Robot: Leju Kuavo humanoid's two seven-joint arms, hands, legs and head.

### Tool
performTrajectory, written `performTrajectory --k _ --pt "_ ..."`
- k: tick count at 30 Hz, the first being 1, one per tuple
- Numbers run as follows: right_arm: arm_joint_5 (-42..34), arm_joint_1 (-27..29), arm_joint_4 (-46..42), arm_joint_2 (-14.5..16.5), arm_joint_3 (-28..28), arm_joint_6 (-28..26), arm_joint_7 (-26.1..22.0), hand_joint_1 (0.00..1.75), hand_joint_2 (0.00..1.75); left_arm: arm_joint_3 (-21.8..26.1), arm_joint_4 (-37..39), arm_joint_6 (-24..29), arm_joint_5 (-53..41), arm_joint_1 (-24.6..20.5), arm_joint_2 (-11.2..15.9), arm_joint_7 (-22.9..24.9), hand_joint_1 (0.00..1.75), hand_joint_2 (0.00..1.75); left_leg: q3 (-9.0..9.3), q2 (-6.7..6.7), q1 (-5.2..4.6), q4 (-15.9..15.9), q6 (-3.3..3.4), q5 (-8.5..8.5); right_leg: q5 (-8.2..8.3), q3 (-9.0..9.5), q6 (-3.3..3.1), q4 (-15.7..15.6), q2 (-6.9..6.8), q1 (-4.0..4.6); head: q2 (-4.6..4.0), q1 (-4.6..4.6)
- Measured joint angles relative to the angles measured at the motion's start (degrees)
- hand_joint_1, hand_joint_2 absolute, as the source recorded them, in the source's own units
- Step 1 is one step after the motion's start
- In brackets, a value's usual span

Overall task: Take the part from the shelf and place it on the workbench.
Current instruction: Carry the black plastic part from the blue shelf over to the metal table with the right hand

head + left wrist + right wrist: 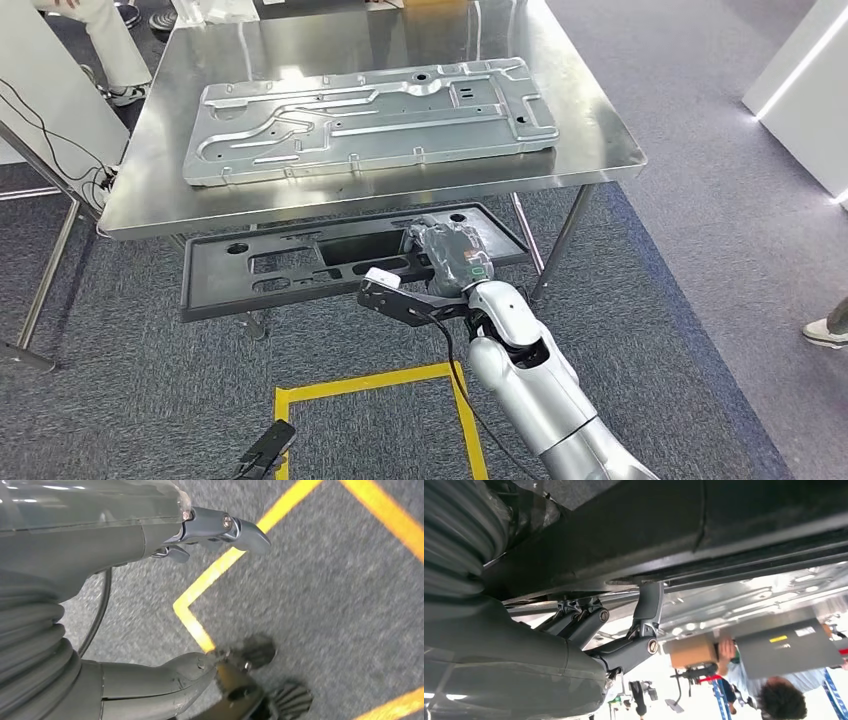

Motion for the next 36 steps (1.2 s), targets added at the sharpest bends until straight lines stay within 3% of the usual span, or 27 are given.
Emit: performTrajectory --k 2,3,5,6,7,9,11,13,16,18,20,21,22,23,25,26,27,29,32,33,35,36 --pt "0.25 -0.17 0.28 0.14 0.44 -0.78 0.18 1.75 1.75 -0.3 0.02 -0.09 -0.07 0.12 0.15 -0.1 0.0 1.75 -1.4 2.05 0.01 3.15 -0.38 -1.46 -0.15 0.94 -0.81 -0.7 -0.51 -0.13 0.0 -0.08" --pt "0.45 -0.27 0.46 0.2 0.63 -1.13 0.28 1.75 1.75 -0.49 0.03 -0.1 -0.1 0.12 0.2 -0.15 0.0 1.75 -3.18 3.28 -0.01 6.52 -0.48 -2.7 -0.35 1.38 -1.15 -0.87 -0.79 0.0 0.0 -0.11" --pt "0.91 -0.41 0.89 0.21 0.9 -1.5 0.45 1.75 1.75 -0.88 0.03 -0.12 -0.11 0.11 0.27 -0.19 0.0 1.75 -7.68 4.31 -0.02 13.89 -0.72 -4.71 -0.93 2.06 -1.57 -0.89 -1.28 0.28 0.0 -0.14" --pt "1.19 -0.42 1.14 0.2 0.98 -1.53 0.59 1.75 1.75 -1.01 0.04 -0.13 -0.12 0.21 0.33 -0.19 0.0 1.75 -9.21 4.44 -0.02 15.75 -0.78 -4.53 -1.26 2.41 -1.61 -0.86 -1.44 0.38 0.0 -0.14" --pt "1.47 -0.44 1.35 0.2 1.05 -1.53 0.73 1.75 1.75 -1.1 0.04 -0.14 -0.13 0.34 0.4 -0.19 0.0 1.75 -9.66 4.51 -0.02 15.39 -0.78 -3.21 -1.62 2.81 -1.56 -0.79 -1.52 0.44 0.0 -0.14" --pt "1.9 -0.66 1.69 0.19 1.19 -1.53 0.98 1.75 1.75 -1.21 0.05 -0.15 -0.14 0.48 0.57 -0.19 0.0 1.75 -7.6 4.68 -0.03 8.92 -0.57 1.59 -2.52 3.75 -1.3 -0.54 -1.61 0.46 0.0 -0.14" --pt "2.08 -1.08 1.91 0.19 1.28 -1.58 1.07 1.75 1.75 -1.31 0.08 -0.15 -0.15 0.42 0.69 -0.2 0.0 1.75 -4.78 4.79 -0.32 2.65 -0.14 4.21 -3.36 4.27 -0.77 -0.24 -1.65 0.66 0.0 -0.14" --pt "2.16 -1.36 2.04 0.17 1.31 -1.64 1.1 1.75 1.75 -1.4 0.1 -0.15 -0.17 0.36 0.75 -0.21 0.0 1.75 -3.86 4.75 -0.7 1.05 0.4 3.73 -3.75 4.34 -0.13 -0.28 -1.69 0.75 0.0 -0.14" --pt "2.26 -1.55 2.05 0.19 1.33 -1.68 1.11 1.75 1.75 -1.55 0.1 -0.15 -0.21 0.39 0.82 -0.22 0.0 1.75 -3.16 4.65 -0.44 0.32 1.42 3.29 -4.58 4.41 0.74 0.36 -1.9 0.65 0.0 -0.14" --pt "2.37 -1.76 2.07 0.14 1.35 -1.68 1.18 1.75 1.75 -1.66 0.1 -0.16 -0.26 0.35 0.88 -0.26 0.0 1.75 -2.38 4.67 -0.29 -0.04 2.11 2.96 -6.72 1.94 1.04 5.32 -2.04 0.57 0.0 -0.12" --pt "3.03 -1.9 2.25 -0.13 1.37 -1.58 1.69 1.75 1.75 -1.9 0.1 -0.23 -0.32 0.33 0.96 -0.35 0.0 1.75 -1.85 4.67 -0.4 -0.05 2.55 2.41 -9.09 -2.97 1.19 13.11 -2.07 0.53 -0.01 -0.12" --pt "3.63 -1.94 2.41 -0.39 1.37 -1.51 2.17 1.75 1.75 -2.05 0.1 -0.29 -0.35 0.37 1.0 -0.44 0.0 1.75 -1.54 4.62 -0.45 -0.04 2.62 2.12 -9.11 -4.96 1.22 15.53 -2.07 0.49 -0.01 -0.12" --pt "4.36 -2.08 2.6 -0.72 1.38 -1.42 2.73 1.75 1.75 -2.21 0.1 -0.38 -0.39 0.43 1.04 -0.55 0.0 1.75 -1.17 4.54 -0.48 -0.03 2.61 1.81 -7.95 -6.01 1.2 15.91 -2.07 0.47 -0.01 -0.12" --pt "5.16 -2.42 2.78 -1.1 1.38 -1.29 3.36 1.75 1.75 -2.35 0.11 -0.46 -0.44 0.49 1.08 -0.66 0.0 1.75 -0.73 4.45 -0.49 -0.01 2.54 1.48 -5.63 -5.81 1.08 13.83 -2.08 0.47 0.0 -0.12" --pt "6.63 -3.86 3.15 -2.01 1.23 -0.98 4.58 1.75 1.75 -2.53 0.15 -0.68 -0.52 0.55 1.11 -0.9 0.0 1.75 0.16 4.35 -0.56 0.03 2.25 0.8 -0.42 -3.23 0.62 6.11 -2.12 0.62 0.0 -0.12" --pt "7.2 -4.88 3.34 -2.52 1.03 -0.8 5.08 1.75 1.75 -2.59 0.17 -0.78 -0.54 0.51 1.12 -0.99 0.0 1.75 0.4 4.31 -0.66 0.08 2.04 0.51 1.02 -1.99 0.34 2.82 -2.14 0.76 0.0 -0.11" --pt "7.6 -5.92 3.56 -3.1 0.72 -0.62 5.48 1.75 1.75 -2.63 0.19 -0.86 -0.55 0.47 1.17 -1.08 0.0 1.75 0.51 4.3 -0.73 0.07 1.8 0.3 1.54 -1.24 0.09 0.88 -2.14 0.94 0.0 -0.12" --pt "8.05 -7.57 3.98 -4.28 -0.09 -0.36 6.07 1.75 1.75 -2.69 0.22 -0.96 -0.55 0.46 1.29 -1.17 0.0 1.75 0.6 4.3 -0.82 -0.17 1.26 0.07 1.14 -0.84 -0.39 -0.13 -2.11 1.17 0.0 -0.13" --pt "8.39 -8.59 4.37 -5.49 -0.95 -0.25 6.42 1.75 1.75 -2.74 0.23 -1.05 -0.56 0.54 1.62 -1.26 0.0 1.75 0.09 4.54 -0.67 1.83 0.51 -1.44 0.99 0.44 -1.26 -1.16 -2.12 0.75 0.0 -0.17" --pt "8.46 -8.77 4.48 -5.65 -1.03 -0.24 6.41 1.75 1.75 -2.75 0.23 -1.05 -0.56 0.55 1.73 -1.28 0.0 1.75 -1.22 4.63 -0.61 4.64 0.32 -2.7 0.86 0.96 -1.57 -1.45 -2.12 0.64 0.0 -0.19" --pt "8.52 -8.97 4.76 -5.82 -1.04 -0.23 6.4 1.75 1.75 -2.79 0.25 -1.05 -0.56 0.58 1.79 -1.3 0.0 1.75 -5.59 4.69 -0.59 12.41 -0.01 -5.37 0.35 1.6 -1.92 -1.52 -2.11 0.71 0.0 -0.2" --pt "8.54 -8.96 4.91 -5.89 -1.04 -0.22 6.4 1.75 1.75 -2.81 0.27 -1.05 -0.56 0.65 1.83 -1.3 0.0 1.75 -7.6 4.69 -0.58 15.23 -0.12 -5.75 0.05 1.89 -1.95 -1.5 -2.08 0.75 0.0 -0.2"
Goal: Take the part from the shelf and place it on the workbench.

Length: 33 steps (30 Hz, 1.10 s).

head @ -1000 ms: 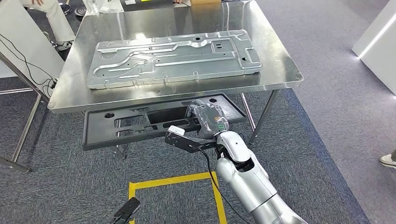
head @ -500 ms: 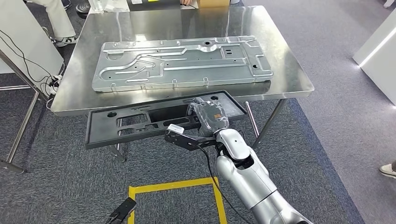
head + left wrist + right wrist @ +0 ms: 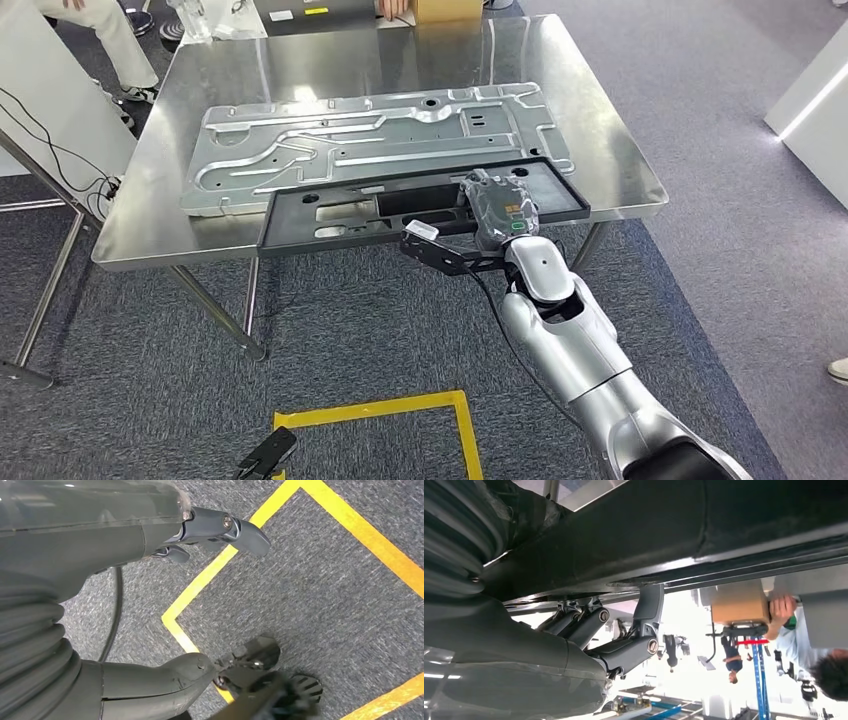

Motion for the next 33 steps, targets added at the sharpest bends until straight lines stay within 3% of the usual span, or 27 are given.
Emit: performTrajectory --k 1,2,4,6,9,11,12,14,15,16,17,18,19,21,23,25,27,30,31,32,33 --pt "0.06 0.03 0.18 -0.08 0.0 0.0 0.0 1.75 1.75 -0.02 0.01 0.0 -0.01 0.08 0.03 0.0 0.0 1.75 -1.17 0.01 0.02 0.87 -0.07 0.79 -0.33 0.35 0.05 0.04 0.04 0.02 0.0 0.0" --pt "0.17 0.05 0.33 -0.16 0.0 -0.01 0.02 1.75 1.75 -0.04 0.03 0.0 0.0 0.14 0.08 0.0 0.0 1.75 -1.25 0.02 0.05 -0.43 -0.09 2.62 -0.69 0.75 0.14 0.1 0.08 0.01 0.0 0.0" --pt "0.61 0.05 0.52 -0.35 -0.04 -0.03 0.24 1.75 1.75 -0.08 0.05 0.01 0.0 0.18 0.22 0.0 0.0 1.75 1.37 0.06 0.17 -7.99 0.05 7.74 -1.62 1.76 0.49 0.28 0.13 -0.01 0.0 0.01" --pt "1.02 -0.07 0.63 -0.7 -0.27 -0.05 0.51 1.75 1.75 -0.13 0.1 0.02 0.02 0.13 0.33 -0.01 0.0 1.75 4.02 0.01 -0.01 -14.04 0.4 9.9 -2.37 2.22 1.06 0.51 0.15 0.11 0.0 -0.01" --pt "1.85 0.11 0.93 -1.56 -1.1 -0.24 0.6 1.75 1.75 -0.17 0.15 0.04 0.17 0.32 0.55 -0.11 0.0 1.75 4.68 -0.15 -0.21 -15.25 1.26 9.31 -2.8 2.2 1.94 0.36 0.17 0.14 0.0 0.01" --pt "2.78 0.28 1.19 -2.28 -1.92 -0.57 0.58 1.75 1.75 -0.17 0.16 0.07 0.27 0.48 0.68 -0.32 0.0 1.75 5.17 -0.16 -0.08 -15.68 1.95 9.14 -3.75 1.63 2.49 1.99 0.08 0.04 0.0 0.03" --pt "3.2 0.31 1.32 -2.64 -2.38 -0.81 0.57 1.75 1.75 -0.17 0.16 0.09 0.28 0.49 0.75 -0.41 0.0 1.75 5.49 -0.12 -0.03 -15.84 2.32 9.01 -4.85 0.36 2.76 4.47 0.03 0.0 0.0 0.03" --pt "3.79 0.45 1.65 -3.48 -3.43 -1.18 0.54 1.75 1.75 -0.17 0.19 0.13 0.29 0.51 0.91 -0.53 0.0 1.75 5.96 -0.06 -0.17 -15.86 2.84 8.54 -7.55 -4.35 3.08 12.36 -0.04 -0.06 0.0 0.04" --pt "4.04 0.6 1.86 -3.9 -3.97 -1.26 0.54 1.75 1.75 -0.17 0.21 0.14 0.29 0.54 0.98 -0.55 0.0 1.75 6.22 -0.06 -0.25 -15.82 2.97 8.27 -8.25 -6.8 3.17 15.84 -0.04 -0.07 0.0 0.04" --pt "4.31 0.78 2.07 -4.34 -4.53 -1.27 0.53 1.75 1.75 -0.17 0.22 0.15 0.29 0.61 1.04 -0.58 0.0 1.75 6.54 -0.09 -0.32 -15.79 3.02 7.95 -7.86 -8.45 3.16 17.53 -0.04 -0.08 0.0 0.04" --pt "4.64 0.92 2.25 -4.68 -5.07 -1.29 0.52 1.75 1.75 -0.17 0.23 0.17 0.29 0.71 1.08 -0.62 0.0 1.75 6.92 -0.14 -0.36 -15.73 3.0 7.61 -6.24 -8.86 3.05 16.78 -0.04 -0.06 0.0 0.04" --pt "5.04 1.0 2.4 -5.02 -5.65 -1.37 0.52 1.75 1.75 -0.17 0.24 0.19 0.29 0.83 1.11 -0.66 0.0 1.75 7.39 -0.19 -0.39 -15.67 2.95 7.22 -3.7 -8.11 2.84 13.85 -0.05 -0.01 0.0 0.04" --pt "5.39 1.02 2.52 -5.31 -6.27 -1.5 0.52 1.75 1.75 -0.18 0.26 0.21 0.29 0.95 1.11 -0.7 0.0 1.75 7.87 -0.22 -0.4 -15.64 2.84 6.8 -0.92 -6.66 2.57 9.68 -0.07 0.06 0.0 0.04" --pt "5.96 0.94 2.72 -5.71 -7.47 -1.94 0.49 1.75 1.75 -0.19 0.31 0.24 0.3 1.04 1.12 -0.76 0.0 1.75 8.52 -0.23 -0.62 -15.55 2.43 6.0 2.01 -3.88 2.04 2.93 -0.12 0.39 0.0 0.03" --pt "6.28 0.91 2.95 -5.9 -8.43 -2.31 0.39 1.75 1.75 -0.19 0.34 0.31 0.31 1.04 1.16 -0.84 0.0 1.75 8.85 -0.18 -0.77 -15.71 1.87 5.49 1.72 -3.04 1.55 1.2 -0.06 0.68 0.0 0.01" --pt "6.49 1.0 3.18 -6.04 -9.15 -2.44 0.32 1.75 1.75 -0.19 0.34 0.38 0.31 1.04 1.25 -0.91 0.0 1.75 9.25 -0.1 -0.78 -15.91 1.3 5.02 1.45 -2.56 1.05 0.75 0.07 0.44 0.0 0.01" --pt "6.64 1.06 3.36 -6.24 -9.66 -2.66 0.32 1.75 1.75 -0.19 0.34 0.41 0.3 1.04 1.33 -0.97 0.0 1.75 8.36 -0.03 -0.73 -13.32 0.83 3.59 1.16 -1.53 0.47 0.14 0.09 0.12 0.0 -0.03" --pt "6.7 1.28 3.73 -6.35 -10.01 -3.15 0.3 1.75 1.75 -0.19 0.38 0.5 0.29 1.26 1.38 -0.99 0.0 1.75 2.01 0.02 -0.58 -2.04 0.43 -0.14 0.11 -0.08 -0.07 -0.04 0.11 0.18 0.0 -0.1" --pt "6.7 1.48 3.9 -6.37 -10.09 -3.22 0.28 1.75 1.75 -0.19 0.39 0.54 0.29 1.41 1.39 -0.98 0.0 1.75 -0.04 0.03 -0.58 0.65 0.36 -0.3 -0.35 0.45 -0.08 -0.03 0.16 0.21 0.0 -0.1" --pt "6.75 1.7 4.06 -6.39 -10.19 -3.26 0.24 1.75 1.75 -0.19 0.39 0.57 0.28 1.57 1.4 -0.98 0.0 1.75 -1.08 0.03 -0.58 1.02 0.34 0.88 -0.87 1.09 -0.03 -0.03 0.21 0.23 0.0 -0.1" --pt "6.88 1.87 4.19 -6.41 -10.32 -3.38 0.13 1.75 1.75 -0.19 0.4 0.6 0.27 1.7 1.4 -0.97 0.0 1.75 -0.93 0.03 -0.58 -1.01 0.41 3.21 -1.43 1.83 0.06 -0.02 0.27 0.23 0.0 -0.11"
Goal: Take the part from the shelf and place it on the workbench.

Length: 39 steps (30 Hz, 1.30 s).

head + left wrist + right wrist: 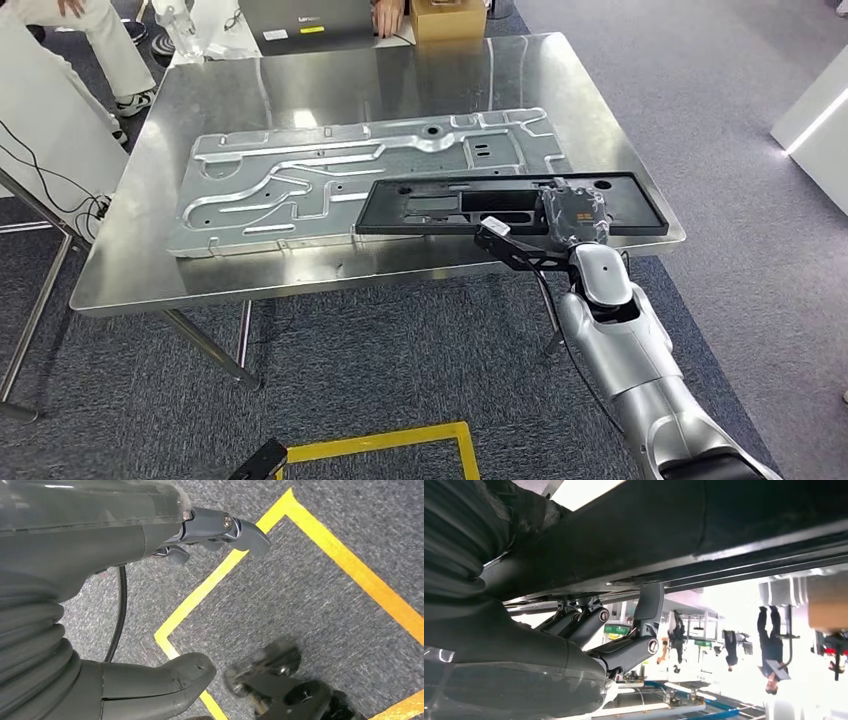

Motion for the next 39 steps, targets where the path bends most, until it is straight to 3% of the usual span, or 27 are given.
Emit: performTrajectory --k 2,3,5,8,10,12,14,15,17,19,20,21,23,24,26,27,29,30,31,33,34,35,38,39 --pt "0.69 0.15 0.1 -0.02 -0.23 -0.99 -0.5 1.75 1.75 0.0 0.02 0.08 -0.05 0.14 0.05 -0.01 0.0 1.75 2.67 -0.02 -0.11 -8.02 0.4 5.53 -1.2 1.51 0.3 0.0 0.07 0.05 0.0 0.01" --pt "1.15 0.12 0.1 -0.01 -0.35 -1.83 -0.85 1.75 1.75 -0.01 0.05 0.11 -0.1 0.13 0.1 -0.02 0.0 1.75 4.15 -0.03 -0.24 -11.53 0.67 6.93 -1.72 1.99 0.55 0.03 0.13 0.12 0.0 0.0" --pt "2.1 0.13 0.04 0.08 -0.53 -3.58 -1.56 1.75 1.75 -0.08 0.12 0.11 -0.35 0.04 0.21 -0.08 0.0 1.75 5.65 -0.04 -0.51 -14.53 1.28 6.88 -2.2 2.36 1.17 0.08 0.22 0.2 0.0 -0.01" --pt "3.18 0.34 -0.08 0.31 -0.61 -4.6 -2.19 1.75 1.75 -0.48 0.13 -0.07 -0.79 -0.08 0.31 -0.28 0.0 1.75 6.88 -0.04 -0.34 -15.55 2.37 6.09 -2.01 1.78 1.96 2.22 0.12 0.07 0.0 0.0" --pt "3.52 0.29 -0.1 0.48 -0.61 -4.91 -2.37 1.75 1.75 -0.81 0.13 -0.22 -0.89 -0.25 0.34 -0.42 0.0 1.75 7.85 -0.04 -0.21 -15.85 3.0 5.53 -3.09 -1.34 2.38 7.45 -0.09 -0.12 0.0 0.01" --pt "3.66 0.36 -0.04 0.63 -0.61 -5.15 -2.48 1.75 1.75 -0.99 0.13 -0.37 -0.95 -0.44 0.39 -0.46 0.0 1.75 8.67 -0.08 -0.2 -15.84 3.28 4.67 -5.41 -6.36 2.82 14.07 -0.2 -0.31 0.0 0.03" --pt "3.89 0.48 0.25 0.79 -0.61 -5.2 -2.58 1.75 1.75 -1.1 0.14 -0.56 -1.18 -0.44 0.38 -0.47 0.0 1.75 9.91 -0.22 -0.2 -15.8 3.21 3.59 -6.13 -9.76 3.02 16.18 -0.27 -0.52 0.0 0.03" --pt "4.07 0.44 0.48 0.94 -0.61 -5.23 -2.73 1.75 1.75 -1.21 0.15 -0.66 -1.36 -0.43 0.38 -0.46 0.0 1.75 10.73 -0.29 -0.2 -15.78 3.13 2.98 -4.91 -10.1 2.98 14.55 -0.31 -0.58 0.0 0.04" --pt "4.38 0.09 1.04 1.44 -0.61 -5.43 -3.02 1.75 1.75 -1.52 0.19 -0.9 -1.71 -0.56 0.35 -0.44 0.0 1.75 12.4 -0.32 -0.24 -15.76 2.79 1.63 0.92 -8.81 2.64 7.38 -0.46 -0.56 -0.01 0.04" --pt "4.63 -0.56 1.72 2.28 -0.6 -5.78 -3.21 1.75 1.75 -1.97 0.26 -1.19 -2.0 -0.94 0.33 -0.28 0.0 1.75 13.35 -0.3 -0.35 -15.84 2.12 0.37 5.05 -7.57 1.97 1.99 -0.6 -0.24 -0.01 0.04" --pt "4.76 -0.86 2.06 2.8 -0.6 -5.91 -3.31 1.75 1.75 -2.17 0.3 -1.34 -2.12 -1.17 0.33 -0.19 0.0 1.75 13.65 -0.24 -0.41 -15.74 1.72 0.03 5.77 -7.36 1.53 0.92 -0.57 -0.11 -0.01 0.04" --pt "4.89 -1.11 2.39 3.39 -0.59 -5.97 -3.41 1.75 1.75 -2.33 0.31 -1.51 -2.25 -1.4 0.33 -0.1 0.0 1.75 13.88 -0.18 -0.43 -15.63 1.33 -0.03 5.27 -7.12 1.1 0.89 -0.46 -0.02 0.0 0.03" --pt "5.07 -1.43 2.91 4.49 -0.58 -5.96 -3.55 1.75 1.75 -2.5 0.31 -1.71 -2.44 -1.76 0.34 -0.03 0.0 1.75 13.6 -0.03 -0.35 -13.85 0.74 0.21 4.99 -6.11 0.29 0.54 -0.28 -0.16 0.0 0.04" --pt "5.12 -1.64 3.16 4.98 -0.58 -5.95 -3.58 1.75 1.75 -2.59 0.31 -1.78 -2.5 -1.92 0.32 -0.02 0.0 1.75 12.51 -0.01 -0.26 -11.71 0.5 0.22 4.62 -5.45 -0.11 0.45 -0.27 -0.18 0.0 0.03" --pt "5.16 -2.14 3.76 5.86 -0.58 -5.85 -3.64 1.75 1.75 -2.81 0.32 -1.89 -2.7 -2.12 0.27 0.03 0.0 1.75 8.42 0.01 -0.06 -5.01 0.08 -1.3 3.66 -4.23 -0.7 0.36 -0.27 -0.1 0.0 0.02" --pt "5.16 -2.35 4.13 6.23 -0.57 -5.74 -3.67 1.75 1.75 -2.94 0.34 -1.98 -2.85 -2.13 0.27 0.08 0.0 1.75 5.98 0.01 -0.01 -1.86 -0.09 -2.94 3.11 -3.66 -0.82 0.36 -0.23 -0.02 0.0 0.01" --pt "5.11 -2.64 5.07 6.73 -0.56 -5.46 -3.69 1.75 1.75 -3.26 0.37 -2.23 -3.08 -2.07 0.31 0.22 0.0 1.75 2.48 0.01 0.01 0.7 -0.22 -5.75 1.86 -2.25 -0.82 0.39 -0.15 0.1 0.0 0.0" --pt "5.05 -2.76 5.58 6.87 -0.55 -5.32 -3.69 1.75 1.75 -3.45 0.37 -2.36 -3.14 -2.05 0.32 0.26 0.0 1.75 1.91 0.02 0.01 -0.62 -0.17 -5.53 1.16 -1.37 -0.76 0.42 -0.11 0.15 0.0 -0.01" --pt "4.95 -2.92 6.11 7.04 -0.55 -5.19 -3.69 1.75 1.75 -3.62 0.37 -2.5 -3.19 -2.05 0.32 0.3 0.0 1.75 2.07 0.02 0.01 -3.53 -0.06 -3.65 0.41 -0.41 -0.68 0.46 -0.1 0.2 0.0 0.0" --pt "4.73 -3.37 7.25 7.32 -0.53 -4.98 -3.69 1.75 1.75 -3.82 0.43 -2.72 -3.27 -1.99 0.36 0.35 0.0 1.75 3.05 0.02 -0.13 -10.83 0.41 3.41 -1.05 1.06 -0.37 0.63 -0.01 0.32 0.0 0.02" --pt "4.61 -3.67 7.83 7.49 -0.51 -4.9 -3.7 1.75 1.75 -3.87 0.47 -2.82 -3.28 -1.97 0.4 0.38 0.0 1.75 3.45 0.03 -0.29 -13.23 0.72 6.03 -1.64 1.4 -0.1 0.71 0.1 0.37 0.0 0.01" --pt "4.49 -3.9 8.4 7.6 -0.49 -4.83 -3.73 1.75 1.75 -3.94 0.51 -2.9 -3.31 -1.97 0.44 0.39 0.0 1.75 3.59 0.04 -0.46 -14.49 1.08 7.62 -2.03 1.6 0.23 0.81 0.21 0.39 0.0 0.0" --pt "4.17 -4.3 9.95 7.82 -0.44 -4.78 -3.96 1.75 1.75 -4.31 0.55 -3.0 -3.4 -2.24 0.54 0.03 0.0 1.75 4.63 0.05 -0.5 -15.16 1.97 7.75 -2.19 1.68 1.24 1.92 0.3 0.37 0.0 -0.01" --pt "4.04 -4.4 10.5 7.83 -0.43 -4.79 -4.07 1.31 1.75 -4.49 0.55 -2.97 -3.41 -2.41 0.58 -0.16 0.0 1.75 5.17 0.06 -0.38 -15.35 2.27 7.62 -2.23 0.84 1.52 3.7 0.2 0.34 0.0 0.02"
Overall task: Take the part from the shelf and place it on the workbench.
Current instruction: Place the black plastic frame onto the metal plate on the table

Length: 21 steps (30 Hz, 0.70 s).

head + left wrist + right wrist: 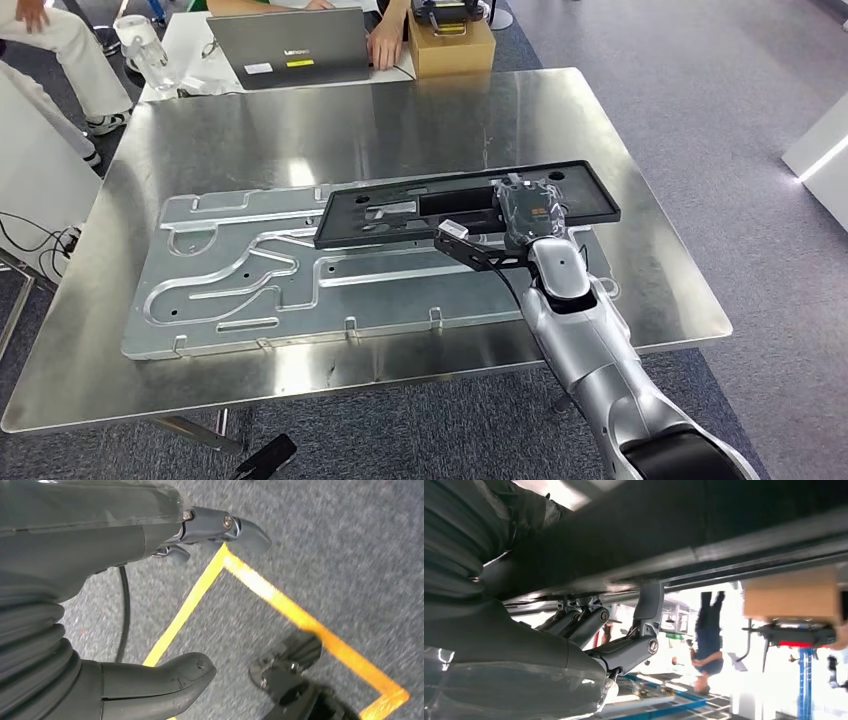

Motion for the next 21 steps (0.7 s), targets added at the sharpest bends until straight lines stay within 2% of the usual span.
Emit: performTrajectory --k 1,3,4,5,6,7,9,10,11,13,15,17,19,20,21 --pt "-0.12 -0.07 0.55 0.0 0.01 0.0 -0.11 0.87 1.75 -0.21 0.0 0.02 -0.01 -0.15 0.04 -0.14 0.0 1.75 0.5 -0.02 0.1 -0.15 0.26 -0.24 -0.45 -1.51 0.26 2.68 -0.11 -0.08 0.0 0.0" --pt "-0.27 -0.02 1.78 0.0 0.05 0.0 -0.33 0.0 1.75 -0.65 0.0 0.12 -0.16 -0.37 0.13 -0.27 0.0 1.75 1.33 -0.04 0.14 -0.22 0.64 -1.05 -2.99 -6.18 0.73 9.6 -0.29 -0.28 0.0 0.01" --pt "-0.3 0.13 2.36 0.0 0.11 0.0 -0.44 0.0 1.75 -0.85 0.0 0.22 -0.4 -0.4 0.14 -0.21 0.0 1.75 1.74 -0.1 0.12 -0.19 0.68 -1.51 -4.44 -8.31 0.87 12.05 -0.34 -0.37 0.0 0.0" --pt "-0.31 0.32 2.93 0.0 0.17 -0.01 -0.54 0.0 1.75 -1.07 0.0 0.34 -0.66 -0.39 0.15 -0.11 0.0 1.75 2.21 -0.16 0.11 -0.13 0.69 -2.01 -5.12 -9.77 0.93 12.98 -0.37 -0.42 0.0 0.01" --pt "-0.33 0.47 3.42 0.01 0.24 -0.02 -0.61 0.0 1.75 -1.32 0.0 0.44 -0.9 -0.37 0.15 0.02 0.0 1.75 2.73 -0.23 0.1 -0.04 0.66 -2.53 -4.41 -10.31 0.89 12.03 -0.41 -0.43 0.0 0.02" --pt "-0.35 0.55 3.83 0.03 0.28 -0.03 -0.66 0.0 1.75 -1.61 0.0 0.51 -1.03 -0.36 0.15 0.12 0.0 1.75 3.34 -0.27 0.1 0.05 0.61 -3.08 -2.2 -9.9 0.73 9.2 -0.44 -0.38 0.0 0.02" --pt "-0.37 0.55 4.5 0.06 0.35 -0.06 -0.69 0.0 1.75 -2.07 0.02 0.5 -1.05 -0.37 0.09 0.2 0.0 1.75 4.45 -0.27 0.08 0.15 0.38 -4.1 3.72 -7.89 0.09 1.54 -0.59 -0.01 0.0 -0.02" --pt "-0.37 0.5 4.81 0.08 0.38 -0.08 -0.7 0.0 1.75 -2.18 0.03 0.48 -1.05 -0.42 0.04 0.21 0.0 1.75 4.72 -0.24 0.08 0.11 0.19 -4.46 5.55 -7.12 -0.31 -1.22 -0.64 0.26 0.0 -0.03" --pt "-0.37 0.47 5.07 0.15 0.43 -0.1 -0.71 0.0 1.75 -2.24 0.05 0.46 -1.05 -0.46 0.01 0.23 0.0 1.75 4.86 -0.2 0.09 0.05 -0.05 -4.71 6.57 -6.78 -0.71 -2.69 -0.67 0.52 0.0 -0.05" --pt "-0.37 0.43 5.5 0.31 0.5 -0.13 -0.71 0.0 1.75 -2.28 0.07 0.42 -1.05 -0.49 -0.02 0.27 0.0 1.75 5.06 -0.16 0.06 0.12 -0.58 -4.82 6.56 -6.5 -1.39 -3.27 -0.58 0.68 0.0 -0.08" --pt "-0.38 0.37 5.72 0.45 0.62 -0.16 -0.71 0.0 1.75 -2.32 0.07 0.41 -1.04 -0.52 0.05 0.26 0.0 0.87 5.1 -0.11 0.06 0.98 -1.08 -5.46 6.66 -5.56 -1.85 -3.95 -0.55 0.38 0.0 -0.1" --pt "-0.39 0.11 5.96 0.62 0.77 -0.17 -0.74 0.0 1.75 -2.35 0.07 0.43 -1.02 -0.69 0.12 0.24 0.0 0.0 3.28 -0.07 0.24 4.88 -1.64 -7.68 6.61 -4.65 -2.14 -4.55 -0.56 0.12 0.0 -0.13" --pt "-0.41 -0.03 6.34 0.78 0.91 -0.16 -0.8 0.0 1.75 -2.37 0.08 0.33 -0.81 -0.78 0.17 0.23 0.0 0.0 -0.52 -0.07 0.47 11.6 -2.22 -10.4 6.36 -4.4 -2.36 -4.55 -0.55 0.11 0.0 -0.15" --pt "-0.43 0.08 6.54 0.83 0.97 -0.16 -0.84 0.0 1.75 -2.37 0.09 0.25 -0.63 -0.71 0.21 0.22 0.0 0.0 -2.16 -0.06 0.6 13.88 -2.45 -10.87 6.18 -4.37 -2.41 -4.42 -0.52 0.08 0.0 -0.15" --pt "-0.44 0.25 6.76 0.85 1.03 -0.17 -0.86 0.0 1.75 -2.37 0.09 0.16 -0.45 -0.61 0.25 0.22 0.0 0.0 -3.11 -0.06 0.72 14.6 -2.64 -10.4 5.97 -4.32 -2.37 -4.24 -0.48 0.02 0.0 -0.16"
